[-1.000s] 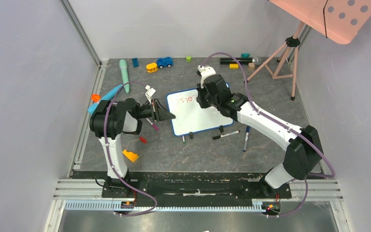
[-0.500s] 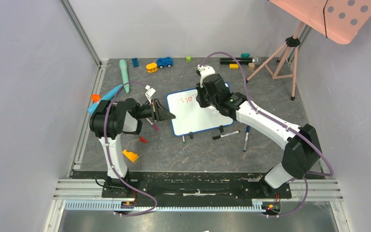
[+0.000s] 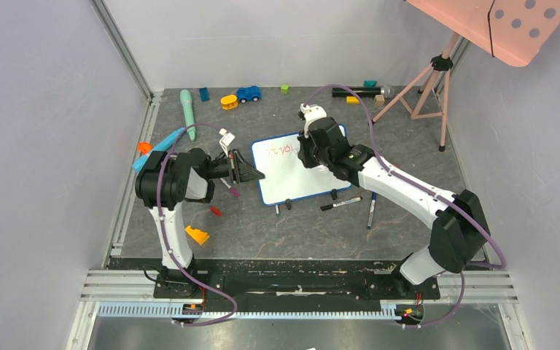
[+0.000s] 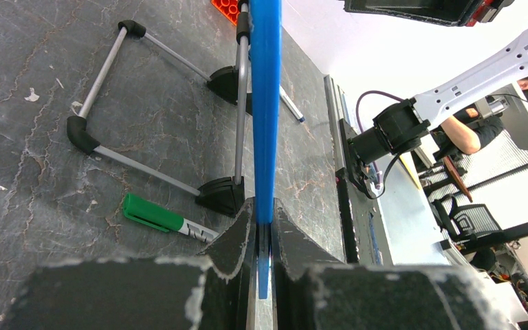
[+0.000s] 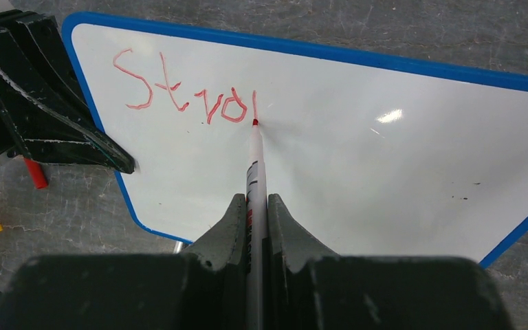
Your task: Write a sentence on the whiteboard
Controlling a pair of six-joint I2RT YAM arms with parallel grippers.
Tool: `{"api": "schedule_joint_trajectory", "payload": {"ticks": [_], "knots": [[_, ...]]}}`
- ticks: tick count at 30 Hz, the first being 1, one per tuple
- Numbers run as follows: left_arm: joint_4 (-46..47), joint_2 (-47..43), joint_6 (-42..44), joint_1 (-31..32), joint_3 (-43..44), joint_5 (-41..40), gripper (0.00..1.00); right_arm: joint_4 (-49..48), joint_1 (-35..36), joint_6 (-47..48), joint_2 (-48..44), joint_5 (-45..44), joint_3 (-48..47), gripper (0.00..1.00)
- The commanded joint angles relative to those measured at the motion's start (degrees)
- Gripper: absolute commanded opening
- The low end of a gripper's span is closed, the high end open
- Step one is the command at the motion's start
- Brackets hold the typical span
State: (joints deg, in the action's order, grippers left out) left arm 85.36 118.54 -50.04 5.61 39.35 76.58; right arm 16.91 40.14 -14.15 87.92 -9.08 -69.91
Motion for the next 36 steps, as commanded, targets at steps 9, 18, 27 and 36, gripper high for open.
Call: {"api": "schedule_joint_trajectory", "payload": {"ticks": [9, 18, 27, 36], "knots": [[3.85, 0.62, 1.26, 0.13, -0.27, 2.13, 0.02, 0.29, -0.48, 0.39, 2.38, -2.25, -5.30, 0.00], [3.85, 0.55, 1.26, 0.13, -0.29, 2.12, 0.02, 1.08, -1.42, 0.80, 2.57, -3.07, -6.20, 0.00], [3.85, 0.64, 1.26, 0.11, -0.26, 2.13, 0.02, 1.66, -2.25, 0.83, 1.36, -3.86, -4.40, 0.00], [3.87, 0.79, 1.26, 0.11, -0.32, 2.09, 0.02, 1.67, -2.86, 0.63, 0.53, -3.93, -3.00, 0.00]]}}
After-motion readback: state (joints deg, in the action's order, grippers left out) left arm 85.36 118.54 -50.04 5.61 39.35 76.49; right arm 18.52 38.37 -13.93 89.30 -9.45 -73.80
